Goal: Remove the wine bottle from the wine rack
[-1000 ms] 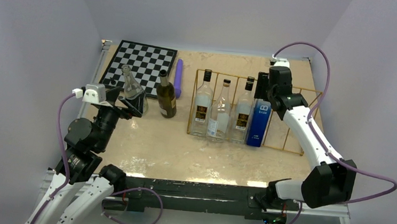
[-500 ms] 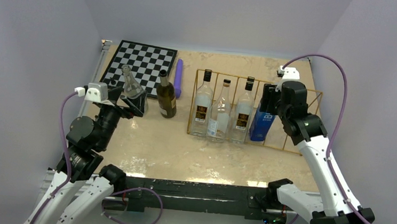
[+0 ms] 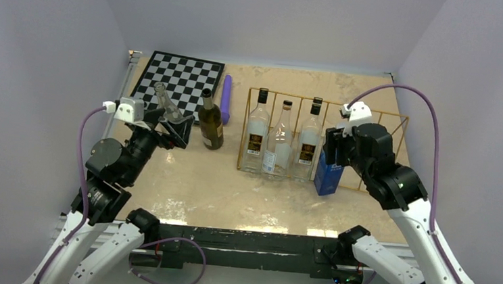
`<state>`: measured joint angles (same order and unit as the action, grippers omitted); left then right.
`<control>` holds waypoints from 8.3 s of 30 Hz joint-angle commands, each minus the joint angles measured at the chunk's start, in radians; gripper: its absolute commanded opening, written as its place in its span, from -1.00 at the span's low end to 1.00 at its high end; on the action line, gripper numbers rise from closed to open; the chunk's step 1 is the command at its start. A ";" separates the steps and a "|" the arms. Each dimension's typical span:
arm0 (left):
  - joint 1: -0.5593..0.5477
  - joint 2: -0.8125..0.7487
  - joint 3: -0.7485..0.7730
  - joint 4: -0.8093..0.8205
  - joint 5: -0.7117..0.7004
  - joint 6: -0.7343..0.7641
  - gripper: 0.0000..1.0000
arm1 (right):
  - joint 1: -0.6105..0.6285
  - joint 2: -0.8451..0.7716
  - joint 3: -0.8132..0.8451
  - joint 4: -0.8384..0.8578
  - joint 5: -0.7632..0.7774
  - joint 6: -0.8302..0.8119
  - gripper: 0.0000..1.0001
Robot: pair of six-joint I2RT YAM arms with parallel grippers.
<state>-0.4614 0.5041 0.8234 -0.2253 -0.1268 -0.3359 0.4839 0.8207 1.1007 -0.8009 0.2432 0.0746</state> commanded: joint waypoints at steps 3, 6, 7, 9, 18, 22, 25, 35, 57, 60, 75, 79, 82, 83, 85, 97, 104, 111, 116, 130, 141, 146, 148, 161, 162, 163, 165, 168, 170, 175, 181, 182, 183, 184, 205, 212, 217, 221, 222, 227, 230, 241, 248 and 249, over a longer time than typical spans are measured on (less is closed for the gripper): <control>-0.006 0.027 0.103 -0.104 0.210 -0.001 0.94 | 0.044 -0.115 0.001 0.253 -0.280 -0.045 -0.90; -0.006 0.042 0.149 -0.168 0.260 0.049 0.94 | 0.103 -0.119 -0.052 0.368 -0.387 -0.053 -0.92; -0.007 0.043 0.157 -0.184 0.269 0.060 0.94 | 0.121 -0.109 -0.060 0.406 -0.421 -0.049 -0.92; -0.007 0.036 0.151 -0.202 0.280 0.062 0.94 | 0.163 -0.085 -0.069 0.459 -0.477 -0.041 -0.92; -0.006 -0.004 0.051 -0.157 0.426 0.019 0.93 | 0.329 0.045 -0.094 0.666 -0.570 -0.022 -0.90; -0.006 0.009 0.049 -0.139 0.483 0.013 0.92 | 0.414 0.084 -0.115 0.700 -0.534 -0.160 -0.83; -0.006 0.022 0.048 -0.119 0.537 0.009 0.91 | 0.442 0.116 -0.107 0.702 -0.525 -0.182 -0.81; -0.006 0.111 0.059 -0.034 0.725 -0.070 0.80 | 0.453 0.145 -0.181 0.795 -0.539 -0.173 -0.47; -0.034 0.290 0.129 -0.035 0.876 0.107 0.94 | 0.454 -0.080 -0.171 0.620 -0.566 -0.178 0.98; -0.114 0.320 0.196 -0.118 0.767 0.182 0.82 | 0.454 -0.152 -0.183 0.595 -0.506 -0.157 0.97; -0.387 0.490 0.297 -0.115 0.474 0.191 0.45 | 0.453 -0.379 -0.274 0.564 -0.282 -0.132 0.98; -0.418 0.512 0.297 -0.081 0.474 0.189 0.34 | 0.453 -0.378 -0.268 0.542 -0.287 -0.140 0.98; -0.435 0.527 0.294 -0.080 0.456 0.190 0.27 | 0.453 -0.383 -0.270 0.533 -0.258 -0.145 0.98; -0.439 0.530 0.289 -0.077 0.446 0.191 0.27 | 0.455 -0.386 -0.273 0.534 -0.248 -0.145 0.98; -0.448 0.534 0.273 -0.062 0.436 0.193 0.27 | 0.454 -0.390 -0.278 0.538 -0.225 -0.146 0.98; -0.477 0.520 0.236 -0.036 0.402 0.153 -0.69 | 0.453 -0.398 -0.302 0.561 -0.178 -0.148 0.98; -0.476 0.340 0.211 -0.170 0.118 0.120 -1.00 | 0.453 -0.419 -0.320 0.570 -0.142 -0.154 0.98; -0.473 0.233 0.274 -0.383 -0.278 0.093 -1.00 | 0.453 -0.423 -0.333 0.580 -0.137 -0.154 0.98; -0.451 0.233 0.343 -0.552 -0.603 0.018 -1.00 | 0.453 -0.430 -0.343 0.575 -0.128 -0.159 0.98; -0.179 0.141 0.325 -0.486 -0.970 0.038 -1.00 | 0.453 -0.454 -0.343 0.563 -0.123 -0.162 0.98; 0.323 0.334 0.417 -0.332 -0.548 0.043 -1.00 | 0.453 -0.490 -0.345 0.553 -0.153 -0.134 0.98; 0.452 0.423 0.443 -0.242 -0.465 0.087 -1.00 | 0.453 -0.497 -0.346 0.551 -0.168 -0.116 0.98; 0.509 0.440 0.427 -0.175 -0.406 0.105 -1.00 | 0.453 -0.491 -0.349 0.562 -0.170 -0.108 0.98; 0.652 0.592 0.409 0.030 -0.229 0.160 -1.00 | 0.453 -0.418 -0.308 0.571 -0.223 -0.089 0.98; 0.655 0.598 0.404 0.049 -0.224 0.162 -1.00 | 0.453 -0.410 -0.306 0.572 -0.227 -0.088 0.98; 0.660 0.604 0.402 0.067 -0.217 0.166 -1.00 | 0.453 -0.405 -0.307 0.575 -0.235 -0.087 0.98; 0.662 0.617 0.403 0.093 -0.210 0.178 -1.00 | 0.453 -0.392 -0.307 0.581 -0.240 -0.086 0.98; 0.665 0.639 0.413 0.107 -0.212 0.185 -1.00 | 0.453 -0.380 -0.306 0.589 -0.237 -0.092 0.98; 0.668 0.649 0.412 0.126 -0.199 0.187 -1.00 | 0.453 -0.375 -0.309 0.598 -0.225 -0.102 0.98; 0.672 0.696 0.459 0.082 -0.196 0.183 -1.00 | 0.453 -0.361 -0.295 0.595 -0.217 -0.125 0.98; 0.672 0.718 0.476 0.037 -0.180 0.185 -0.71 | 0.453 -0.345 -0.301 0.595 -0.199 -0.128 0.98; 0.672 0.716 0.480 0.027 -0.176 0.188 -0.46 | 0.453 -0.345 -0.301 0.596 -0.198 -0.128 0.98; 0.672 0.715 0.484 0.021 -0.175 0.188 -0.25 | 0.453 -0.344 -0.300 0.596 -0.196 -0.127 0.98; 0.672 0.713 0.487 0.013 -0.177 0.186 -0.07 | 0.453 -0.343 -0.301 0.595 -0.194 -0.127 0.98; 0.670 0.545 0.605 -0.221 0.105 -0.031 0.85 | 0.453 -0.252 -0.261 0.581 0.030 0.051 0.98; 0.610 0.416 0.492 -0.176 0.472 -0.090 0.99 | 0.454 -0.182 -0.215 0.516 0.184 0.080 0.98; 0.419 0.349 0.433 -0.201 0.599 -0.060 0.99 | 0.452 -0.157 -0.226 0.534 0.281 0.052 0.98; 0.321 0.280 0.301 -0.180 0.745 -0.066 0.99 | 0.429 -0.075 -0.183 0.510 0.393 0.044 0.98; 0.297 0.256 0.271 -0.186 0.764 -0.050 0.99 | 0.412 -0.052 -0.171 0.506 0.398 0.045 0.98; 0.187 0.166 0.148 -0.165 0.821 -0.015 0.99 | 0.260 0.044 -0.136 0.513 0.306 0.090 0.96; 0.154 0.111 0.061 -0.143 0.833 -0.010 0.99 | 0.190 0.100 -0.120 0.555 0.245 0.079 0.88; 0.152 -0.056 -0.067 -0.183 0.653 0.037 0.99 | -0.015 0.326 -0.029 0.661 0.070 0.059 0.28; 0.152 -0.114 -0.073 -0.211 0.525 0.040 0.99 | -0.085 0.464 0.044 0.620 -0.004 0.094 0.32; 0.152 -0.118 -0.073 -0.215 0.509 0.042 0.99 | -0.090 0.482 0.057 0.613 0.001 0.094 0.33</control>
<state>-0.3088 0.4103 0.7544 -0.4435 0.4763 -0.3176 0.4126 1.2648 1.0870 -0.2031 0.2848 0.1482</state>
